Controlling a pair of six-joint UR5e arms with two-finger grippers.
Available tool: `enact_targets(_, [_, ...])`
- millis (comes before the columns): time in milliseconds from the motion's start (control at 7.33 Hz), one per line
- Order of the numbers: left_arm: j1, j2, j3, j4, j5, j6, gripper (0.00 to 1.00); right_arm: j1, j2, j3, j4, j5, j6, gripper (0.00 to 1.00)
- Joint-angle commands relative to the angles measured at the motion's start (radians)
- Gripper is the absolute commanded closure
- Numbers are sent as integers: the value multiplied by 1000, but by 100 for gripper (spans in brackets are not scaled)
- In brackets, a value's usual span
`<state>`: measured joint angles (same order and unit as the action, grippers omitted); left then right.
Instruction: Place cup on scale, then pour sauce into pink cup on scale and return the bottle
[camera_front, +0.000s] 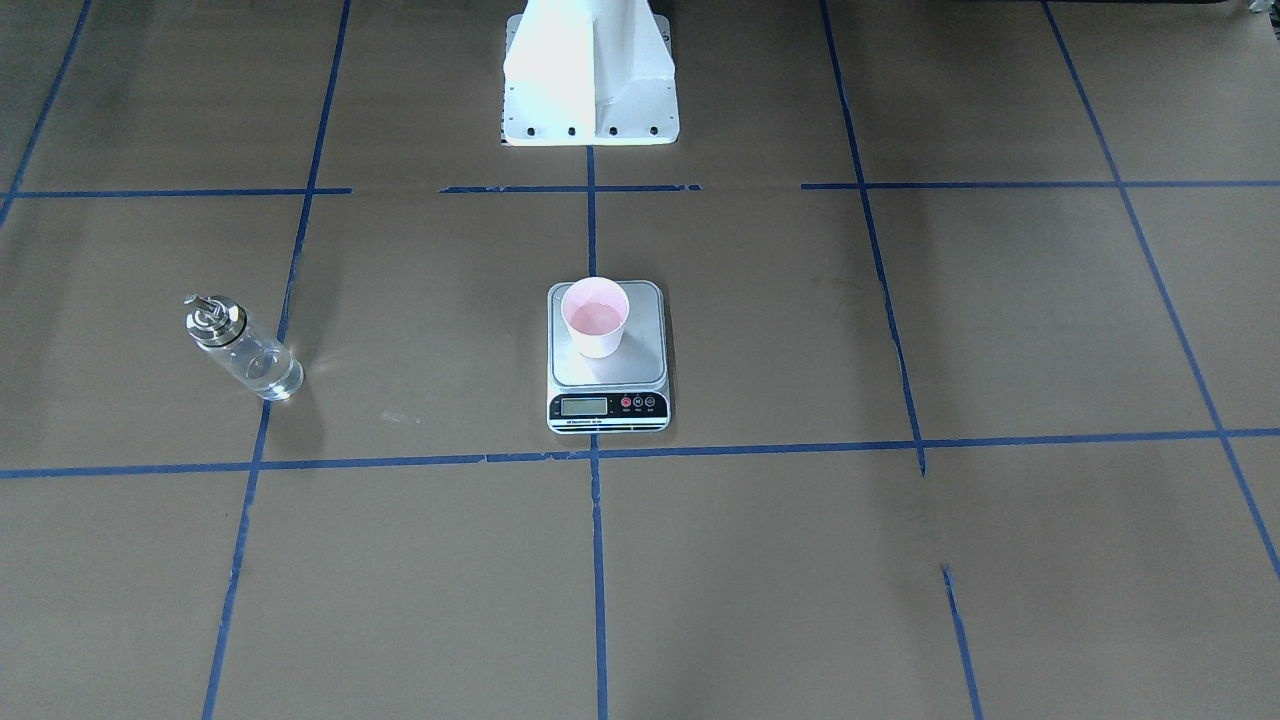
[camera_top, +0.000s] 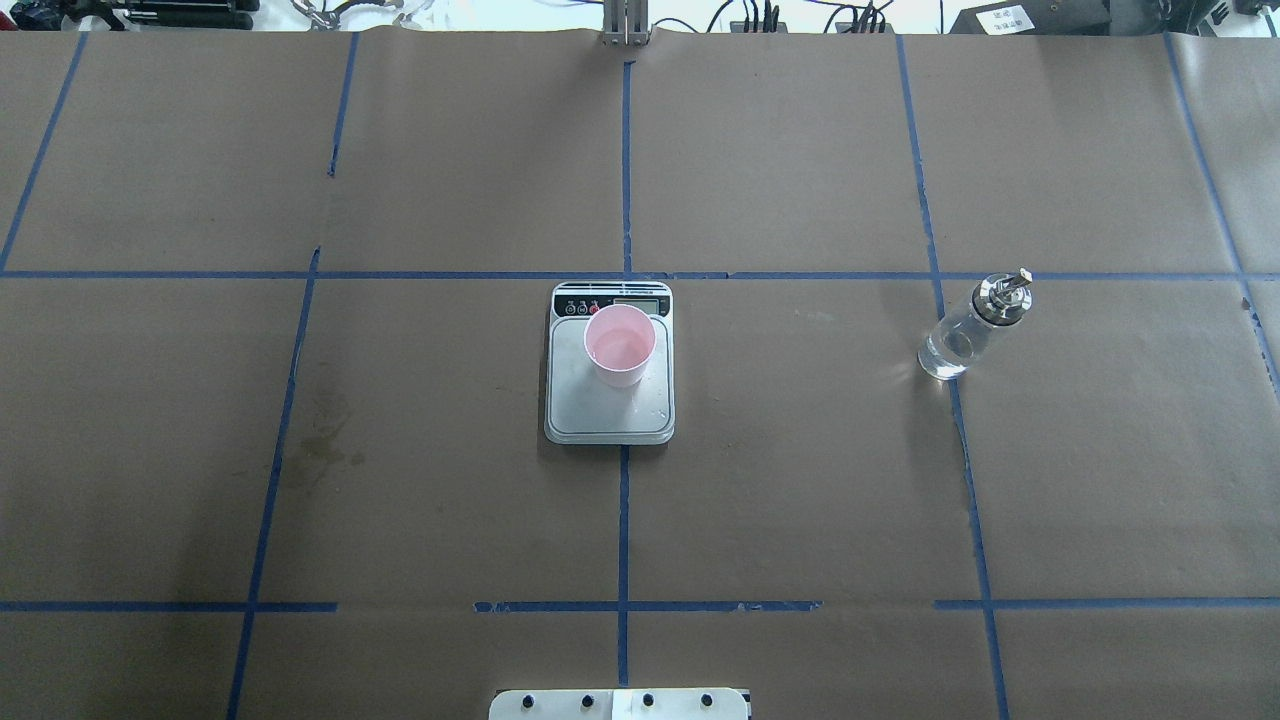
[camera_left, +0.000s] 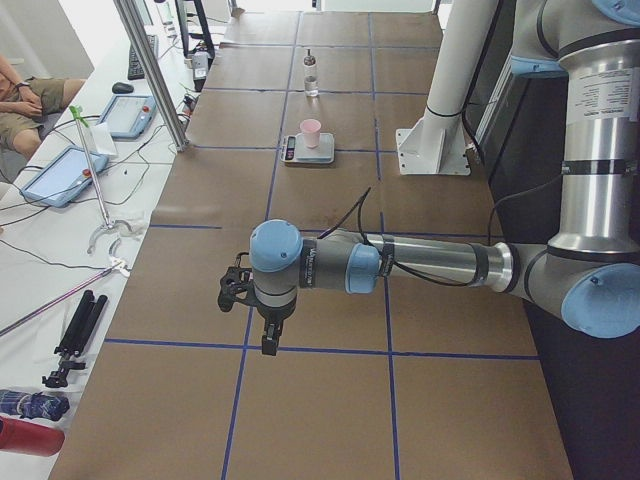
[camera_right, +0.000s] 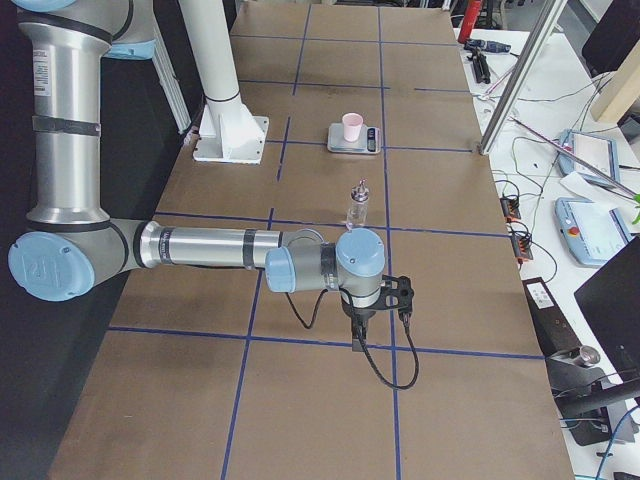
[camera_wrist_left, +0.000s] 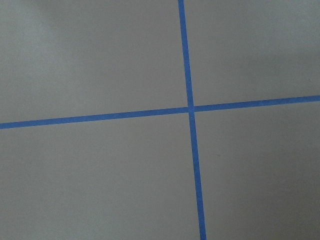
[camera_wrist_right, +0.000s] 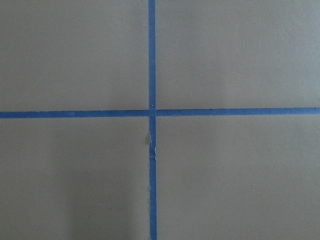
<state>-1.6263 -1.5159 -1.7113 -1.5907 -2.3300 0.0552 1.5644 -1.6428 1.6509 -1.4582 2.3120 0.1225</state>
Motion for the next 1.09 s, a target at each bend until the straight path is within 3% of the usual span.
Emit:
enact_targets(0, [-1,2,-1,0,0,2,0,-3,-2,6,-43,1,-4,0])
enact_targets(955, [-1,14,-21,2,0,2,0,-7,-14,6,-45,3,-4,0])
